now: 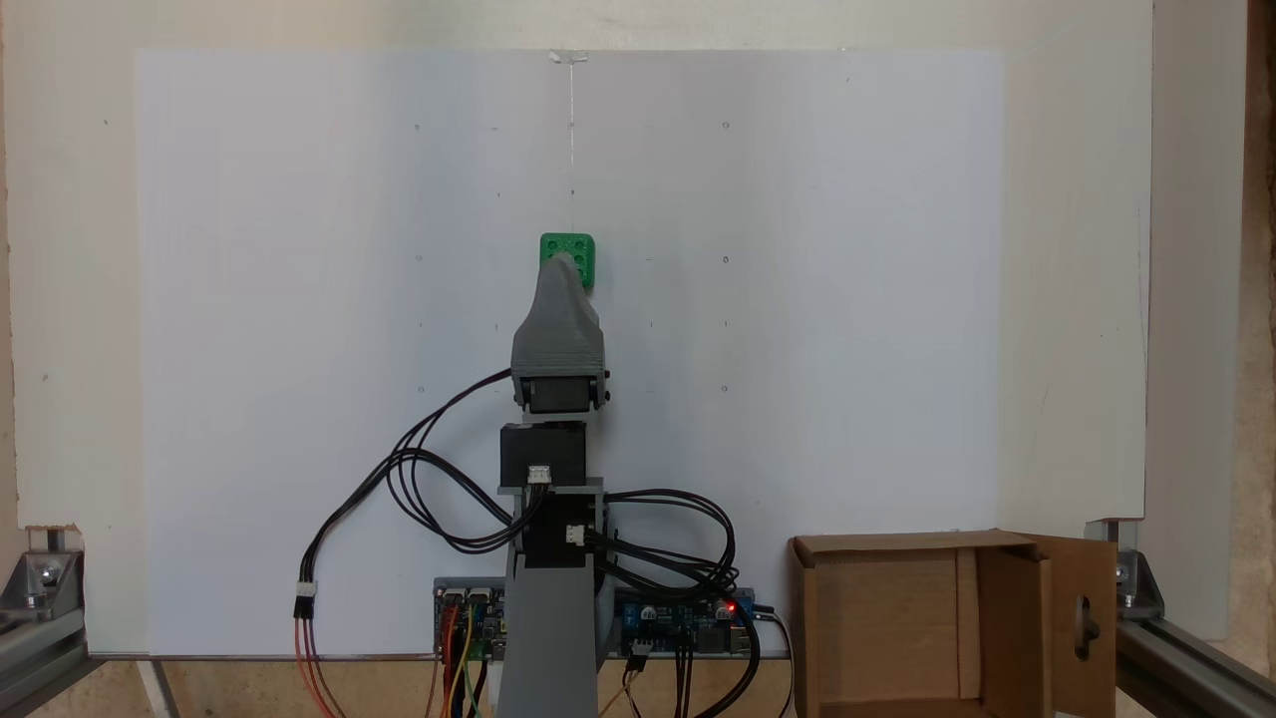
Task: Grasp a green dice and put it in the bin.
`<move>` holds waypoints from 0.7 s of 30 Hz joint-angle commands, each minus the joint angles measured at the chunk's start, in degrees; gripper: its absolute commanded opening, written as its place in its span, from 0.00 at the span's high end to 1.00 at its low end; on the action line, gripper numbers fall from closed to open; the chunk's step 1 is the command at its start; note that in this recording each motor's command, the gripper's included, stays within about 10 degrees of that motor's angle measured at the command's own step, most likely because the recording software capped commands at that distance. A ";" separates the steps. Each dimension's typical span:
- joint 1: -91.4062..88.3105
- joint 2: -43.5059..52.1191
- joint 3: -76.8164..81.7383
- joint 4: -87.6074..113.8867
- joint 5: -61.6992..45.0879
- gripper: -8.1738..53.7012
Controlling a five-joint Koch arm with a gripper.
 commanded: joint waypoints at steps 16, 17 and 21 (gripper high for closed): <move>0.18 6.24 2.81 -13.01 0.97 0.15; 0.26 6.24 2.81 -13.62 0.97 0.15; 0.18 6.24 2.81 -14.77 0.97 0.15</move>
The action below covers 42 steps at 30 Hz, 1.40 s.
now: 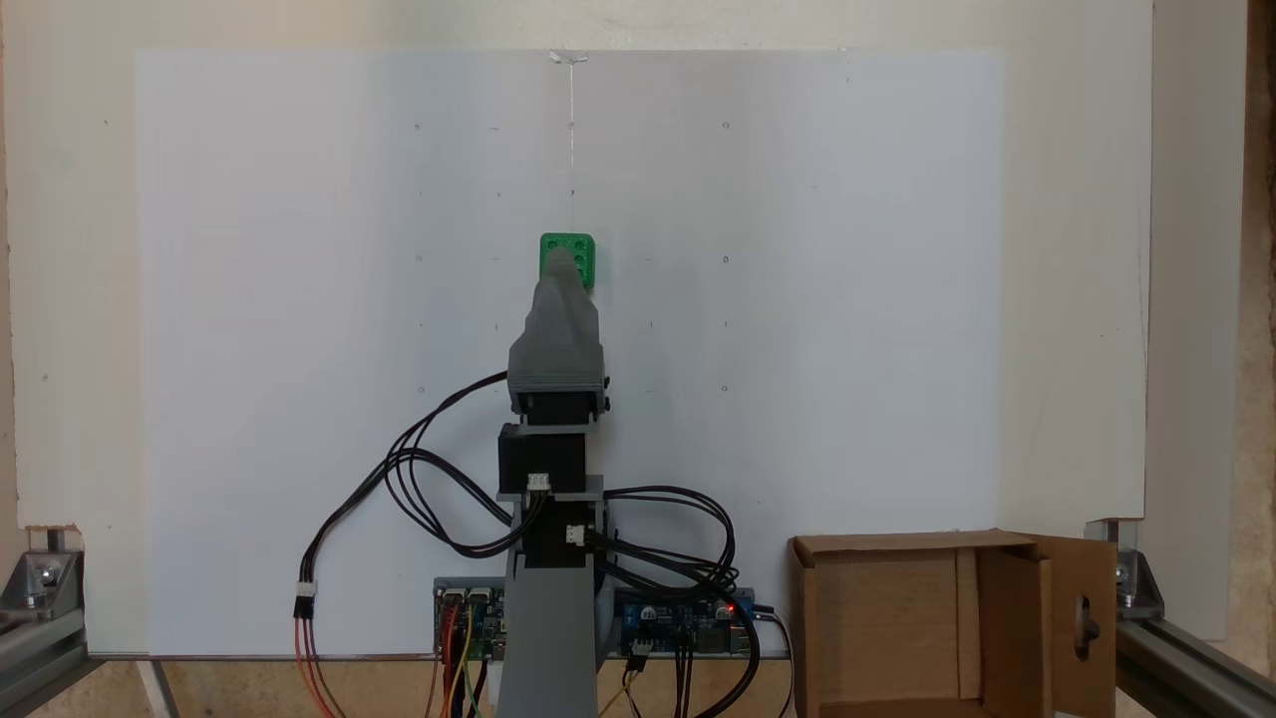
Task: Grasp a green dice and put it in the bin.
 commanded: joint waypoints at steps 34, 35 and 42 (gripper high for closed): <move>-1.05 5.98 2.72 -1.23 1.23 0.16; -1.05 6.15 2.72 -1.58 1.41 0.15; -0.88 6.06 2.20 -0.70 0.35 0.15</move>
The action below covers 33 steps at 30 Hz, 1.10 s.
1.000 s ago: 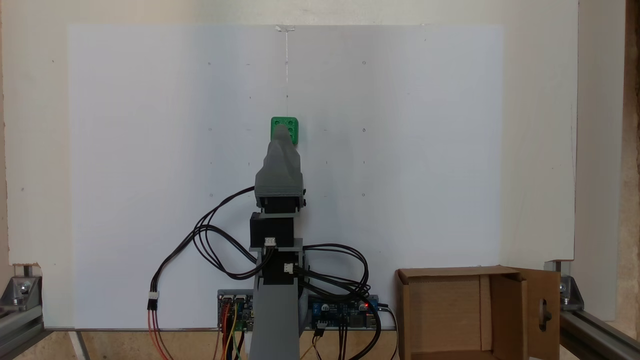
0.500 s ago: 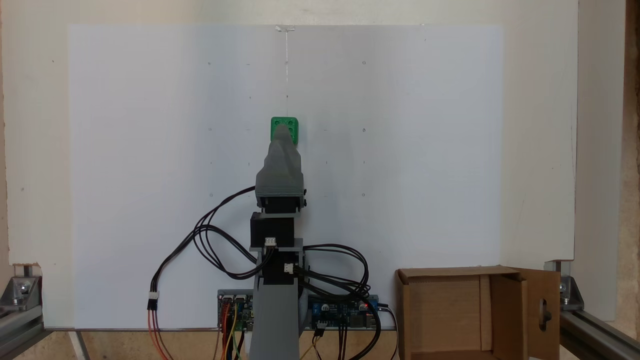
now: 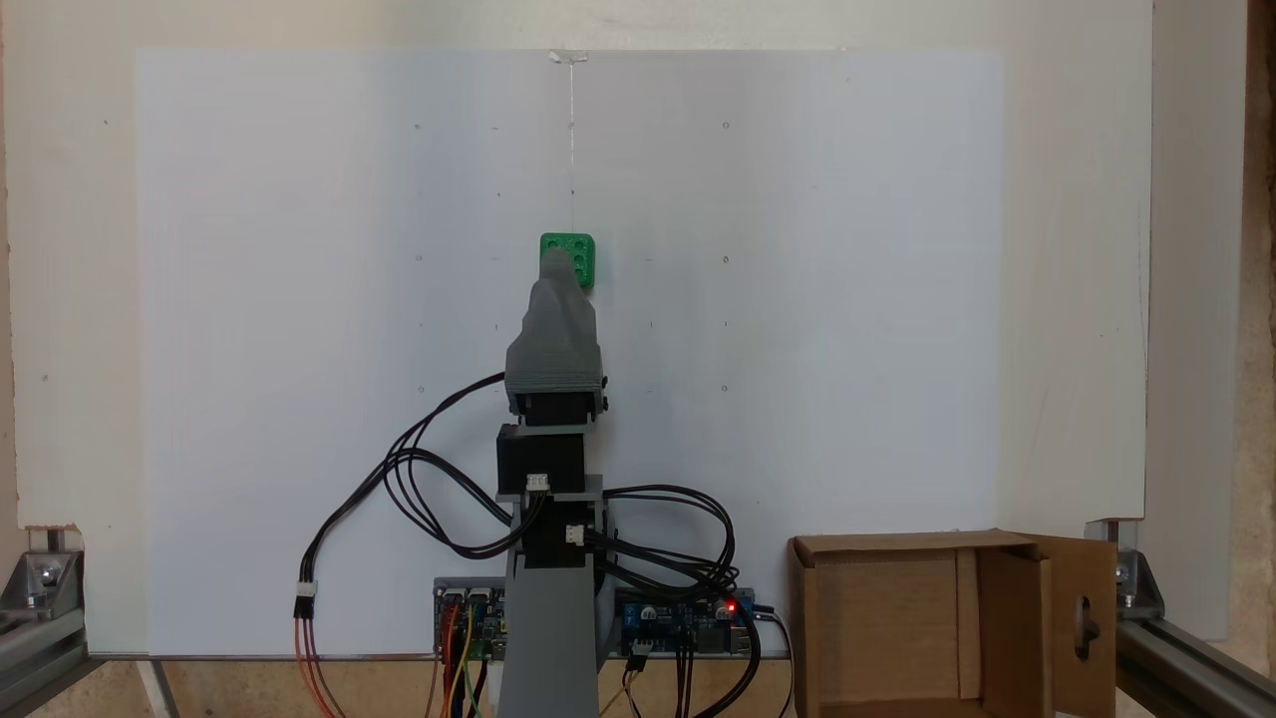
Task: Grasp a green dice and put it in the bin.
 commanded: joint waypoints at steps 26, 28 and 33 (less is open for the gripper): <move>2.02 6.06 -66.53 97.01 -2.37 0.17; 1.85 4.57 -71.89 108.61 -1.32 0.17; 1.93 -6.15 -81.39 124.96 -0.44 0.17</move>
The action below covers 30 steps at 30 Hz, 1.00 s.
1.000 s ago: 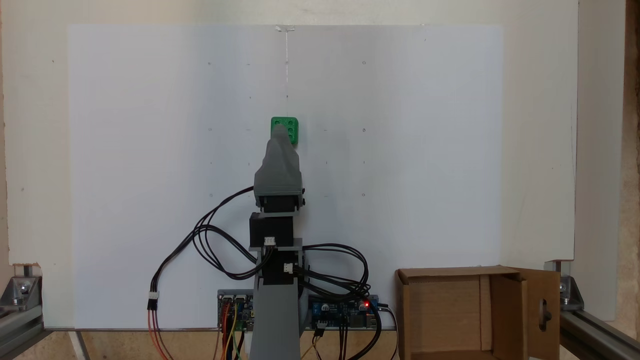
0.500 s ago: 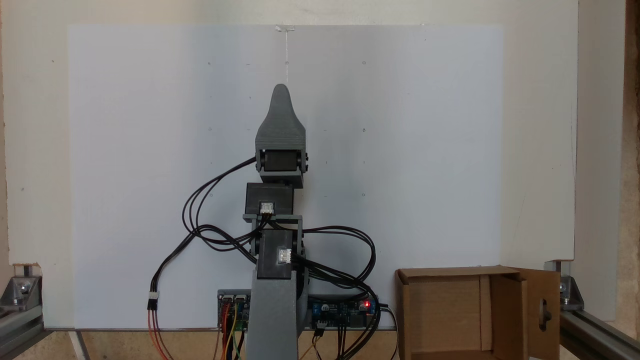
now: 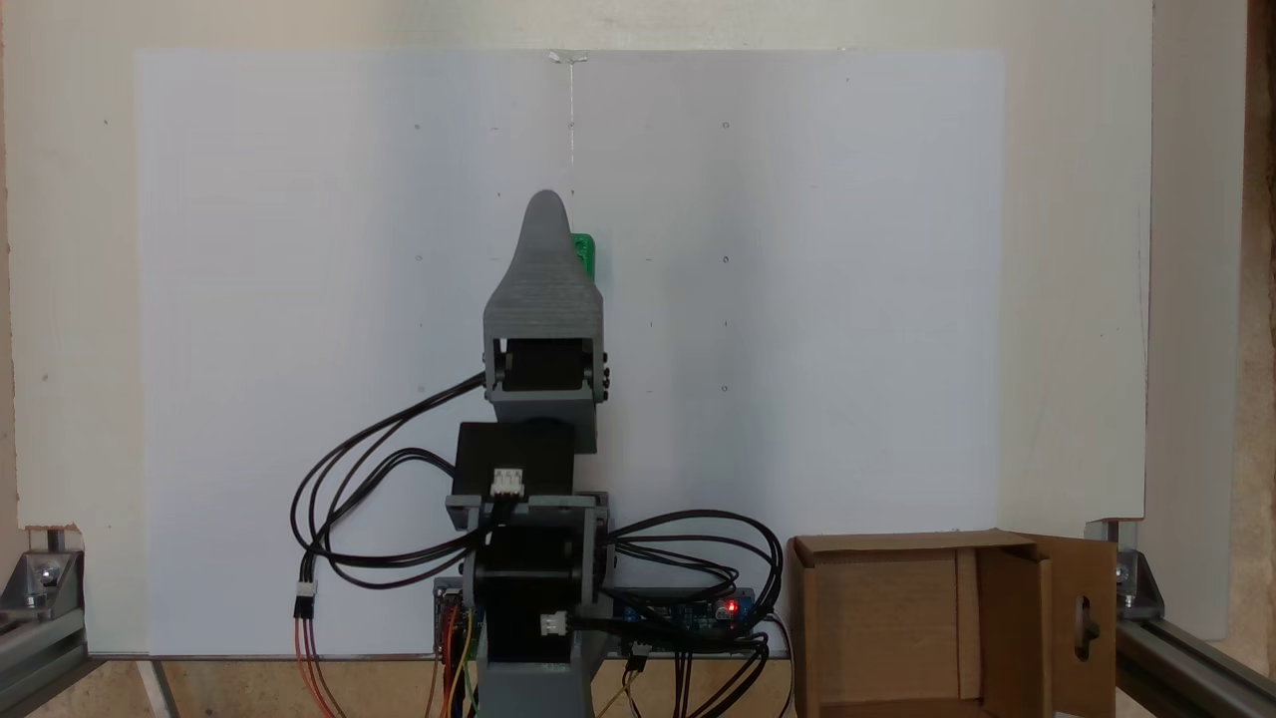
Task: Grasp a green dice and put it in the bin.
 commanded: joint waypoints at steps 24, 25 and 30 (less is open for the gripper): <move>0.44 -22.41 -7.21 30.15 -0.09 0.15; 0.44 -22.41 -7.21 29.71 -0.09 0.15; 0.35 -22.41 -7.21 27.69 -0.09 0.15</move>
